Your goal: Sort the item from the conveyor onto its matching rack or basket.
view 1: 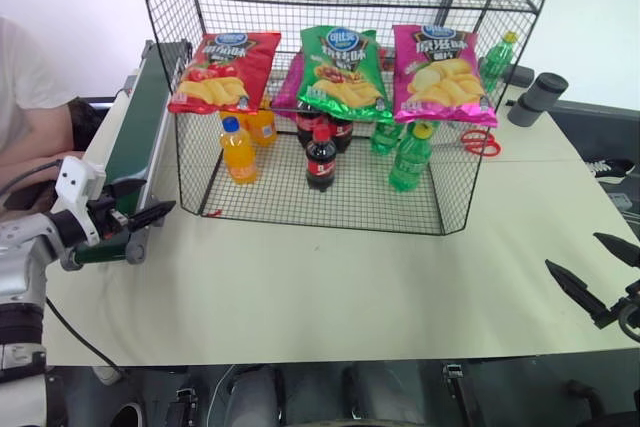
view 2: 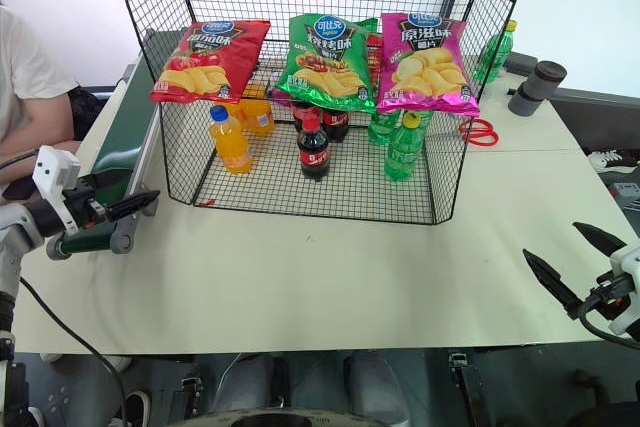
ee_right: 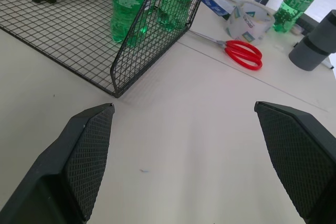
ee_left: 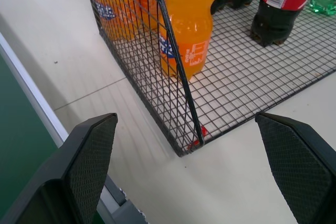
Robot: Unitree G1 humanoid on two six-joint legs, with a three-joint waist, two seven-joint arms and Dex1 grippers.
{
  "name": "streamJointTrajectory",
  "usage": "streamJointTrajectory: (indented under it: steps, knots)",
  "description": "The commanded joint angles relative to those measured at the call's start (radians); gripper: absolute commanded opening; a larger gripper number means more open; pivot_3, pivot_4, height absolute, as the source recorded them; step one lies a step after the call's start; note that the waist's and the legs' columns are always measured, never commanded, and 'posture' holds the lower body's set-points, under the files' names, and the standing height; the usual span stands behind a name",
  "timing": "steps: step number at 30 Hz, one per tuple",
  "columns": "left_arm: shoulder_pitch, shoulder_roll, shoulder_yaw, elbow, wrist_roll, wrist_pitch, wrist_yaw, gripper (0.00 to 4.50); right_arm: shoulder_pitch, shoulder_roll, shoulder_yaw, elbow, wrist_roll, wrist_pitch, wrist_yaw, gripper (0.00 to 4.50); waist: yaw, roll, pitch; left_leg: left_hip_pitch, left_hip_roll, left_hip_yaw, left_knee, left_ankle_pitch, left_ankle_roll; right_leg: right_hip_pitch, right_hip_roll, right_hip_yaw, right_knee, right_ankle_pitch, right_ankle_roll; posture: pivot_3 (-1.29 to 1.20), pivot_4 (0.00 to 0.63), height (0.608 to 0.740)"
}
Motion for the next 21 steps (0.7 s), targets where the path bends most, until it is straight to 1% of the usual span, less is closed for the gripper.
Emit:
streamJointTrajectory:
  steps: [1,8,21]
  knots:
    - [-0.020,0.001,0.017,0.005,0.003,-0.041,0.006,4.50,0.000,-0.003,-0.015,-0.019,0.005,-0.015,0.001,4.47,0.000,0.000,0.000,0.000,0.000,0.000,0.000,0.000,0.000,0.000,0.000,0.000,0.000,0.000,0.000,0.00,0.150,0.740]
    - [-0.032,0.005,0.013,0.014,0.002,-0.046,0.006,4.50,-0.005,-0.007,-0.014,-0.013,0.004,-0.017,0.005,4.47,0.000,0.000,0.000,0.000,0.000,0.000,0.000,0.000,0.000,0.000,0.000,0.000,0.000,0.000,0.000,0.00,0.150,0.740]
    - [-0.010,-0.009,0.038,-0.019,-0.053,-0.056,-0.069,4.50,-0.012,-0.010,-0.012,-0.009,0.001,-0.017,0.015,4.47,0.000,0.000,0.000,0.000,0.000,0.000,0.000,0.000,0.000,0.000,0.000,0.000,0.000,0.000,0.000,0.00,0.150,0.740]
